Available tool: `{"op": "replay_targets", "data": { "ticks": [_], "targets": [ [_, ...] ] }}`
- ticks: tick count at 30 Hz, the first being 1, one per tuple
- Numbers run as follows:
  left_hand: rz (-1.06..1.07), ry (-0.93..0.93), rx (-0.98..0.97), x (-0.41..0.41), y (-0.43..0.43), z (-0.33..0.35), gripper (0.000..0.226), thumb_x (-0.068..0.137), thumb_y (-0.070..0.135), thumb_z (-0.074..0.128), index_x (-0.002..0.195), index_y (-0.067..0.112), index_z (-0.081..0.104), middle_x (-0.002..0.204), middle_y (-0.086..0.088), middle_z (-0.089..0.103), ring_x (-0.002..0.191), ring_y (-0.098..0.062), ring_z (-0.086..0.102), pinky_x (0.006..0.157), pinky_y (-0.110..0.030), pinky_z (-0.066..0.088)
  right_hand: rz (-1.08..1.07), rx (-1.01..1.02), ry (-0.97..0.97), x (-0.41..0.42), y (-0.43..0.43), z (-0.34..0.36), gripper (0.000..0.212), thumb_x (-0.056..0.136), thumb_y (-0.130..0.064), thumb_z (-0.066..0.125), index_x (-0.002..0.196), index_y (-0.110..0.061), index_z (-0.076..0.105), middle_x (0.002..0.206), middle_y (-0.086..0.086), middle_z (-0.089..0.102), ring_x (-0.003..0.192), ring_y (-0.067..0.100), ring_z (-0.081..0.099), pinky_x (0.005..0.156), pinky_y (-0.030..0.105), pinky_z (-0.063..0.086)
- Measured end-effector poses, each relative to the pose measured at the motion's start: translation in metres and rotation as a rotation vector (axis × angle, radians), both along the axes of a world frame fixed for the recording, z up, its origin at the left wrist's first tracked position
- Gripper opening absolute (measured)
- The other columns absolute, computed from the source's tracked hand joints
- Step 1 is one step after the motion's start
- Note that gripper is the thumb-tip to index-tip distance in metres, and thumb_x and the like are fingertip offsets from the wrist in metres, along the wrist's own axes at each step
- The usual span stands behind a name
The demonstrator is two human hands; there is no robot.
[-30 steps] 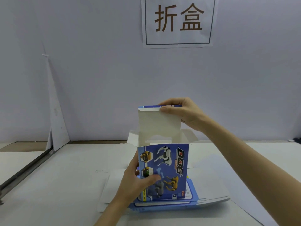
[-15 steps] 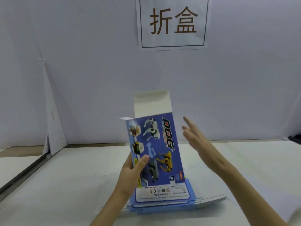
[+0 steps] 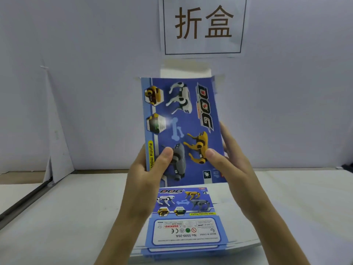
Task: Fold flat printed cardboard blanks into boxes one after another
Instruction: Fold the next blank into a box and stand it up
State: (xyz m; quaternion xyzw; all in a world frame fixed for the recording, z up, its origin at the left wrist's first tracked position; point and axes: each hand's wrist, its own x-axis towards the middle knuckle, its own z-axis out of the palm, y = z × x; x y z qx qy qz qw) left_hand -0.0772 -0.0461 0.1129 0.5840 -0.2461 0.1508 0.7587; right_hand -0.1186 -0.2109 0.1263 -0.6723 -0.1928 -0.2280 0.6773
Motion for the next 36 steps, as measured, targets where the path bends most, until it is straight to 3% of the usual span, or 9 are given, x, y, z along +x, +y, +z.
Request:
{"op": "replay_targets", "data": {
  "ticks": [4, 10, 16, 20, 25, 28, 30, 33, 36],
  "targets": [
    [0.068, -0.032, 0.018, -0.001, 0.0, -0.001, 0.031, 0.078, 0.041, 0.055, 0.088, 0.013, 0.065, 0.066, 0.004, 0.068, 0.06, -0.006, 0.064, 0.053, -0.016, 0.051, -0.036, -0.046, -0.028, 0.001, 0.004, -0.006, 0.073, 0.08, -0.036, 0.063, 0.145, -0.046, 0.031, 0.142, -0.005, 0.047, 0.127, 0.02, 0.052, 0.091, 0.04, 0.053],
    [0.049, -0.1, 0.078, -0.002, 0.005, -0.002, 0.019, 0.078, 0.044, 0.061, 0.082, 0.026, 0.063, 0.07, 0.006, 0.068, 0.066, -0.008, 0.067, 0.054, -0.017, 0.053, 0.004, 0.014, -0.02, 0.0, 0.005, -0.007, 0.078, 0.079, -0.035, 0.065, 0.148, -0.037, 0.027, 0.142, -0.008, 0.049, 0.126, 0.017, 0.054, 0.096, 0.046, 0.051],
    [-0.022, -0.1, 0.146, -0.002, 0.001, -0.003, 0.076, 0.068, 0.075, 0.06, 0.117, 0.017, 0.052, 0.081, 0.021, 0.067, 0.076, 0.002, 0.065, 0.06, -0.007, 0.047, 0.008, 0.014, -0.052, 0.001, 0.004, -0.01, 0.047, 0.086, -0.025, 0.058, 0.132, -0.025, 0.049, 0.117, -0.009, 0.068, 0.106, 0.018, 0.066, 0.075, 0.025, 0.056],
    [0.031, -0.007, 0.073, 0.0, -0.005, -0.008, 0.04, 0.081, 0.048, 0.051, 0.097, 0.013, 0.059, 0.073, 0.008, 0.068, 0.066, -0.004, 0.065, 0.054, -0.014, 0.05, 0.007, 0.026, -0.043, 0.002, 0.003, -0.01, 0.061, 0.081, -0.025, 0.065, 0.138, -0.024, 0.044, 0.117, -0.008, 0.068, 0.104, 0.018, 0.068, 0.07, 0.026, 0.058],
    [0.201, -0.087, 0.079, 0.001, -0.001, -0.008, 0.053, 0.082, 0.05, 0.049, 0.082, -0.003, 0.059, 0.068, -0.023, 0.058, 0.066, -0.043, 0.053, 0.055, -0.04, 0.049, -0.02, -0.011, 0.07, 0.002, -0.006, -0.008, 0.075, 0.07, -0.038, 0.067, 0.136, -0.051, 0.033, 0.116, -0.024, 0.061, 0.107, 0.007, 0.065, 0.068, 0.024, 0.058],
    [0.132, -0.012, 0.112, 0.003, 0.008, -0.001, 0.042, 0.075, 0.052, 0.062, 0.08, 0.01, 0.063, 0.073, -0.019, 0.062, 0.066, -0.031, 0.06, 0.066, -0.049, 0.054, 0.02, 0.008, 0.067, 0.004, -0.002, -0.011, 0.081, 0.072, -0.032, 0.069, 0.141, -0.05, 0.03, 0.123, -0.011, 0.06, 0.107, 0.016, 0.066, 0.07, 0.031, 0.059],
    [-0.042, 0.015, 0.177, 0.008, 0.021, 0.002, 0.027, 0.076, 0.049, 0.071, 0.09, 0.026, 0.067, 0.081, -0.007, 0.069, 0.077, -0.016, 0.066, 0.071, -0.036, 0.057, 0.085, 0.042, 0.025, 0.006, 0.003, -0.017, 0.081, 0.077, -0.028, 0.07, 0.145, -0.045, 0.029, 0.128, -0.008, 0.059, 0.111, 0.021, 0.064, 0.071, 0.034, 0.059],
    [-0.23, 0.121, 0.286, 0.011, 0.049, 0.0, 0.037, 0.072, 0.042, 0.07, 0.107, 0.032, 0.064, 0.105, -0.004, 0.071, 0.097, -0.018, 0.069, 0.082, -0.032, 0.057, 0.142, 0.008, 0.075, 0.016, 0.007, -0.028, 0.083, 0.074, -0.046, 0.075, 0.143, -0.048, 0.03, 0.129, -0.013, 0.058, 0.114, 0.018, 0.062, 0.072, 0.031, 0.058],
    [-0.169, 0.369, 0.295, 0.008, 0.081, -0.015, 0.046, 0.068, 0.041, 0.076, 0.111, 0.03, 0.063, 0.107, -0.003, 0.072, 0.095, -0.021, 0.071, 0.082, -0.04, 0.057, 0.152, -0.114, 0.339, 0.031, 0.017, -0.042, 0.06, 0.087, -0.058, 0.056, 0.142, -0.046, 0.032, 0.135, -0.013, 0.055, 0.111, 0.012, 0.061, 0.087, 0.032, 0.055]
  ]
}}
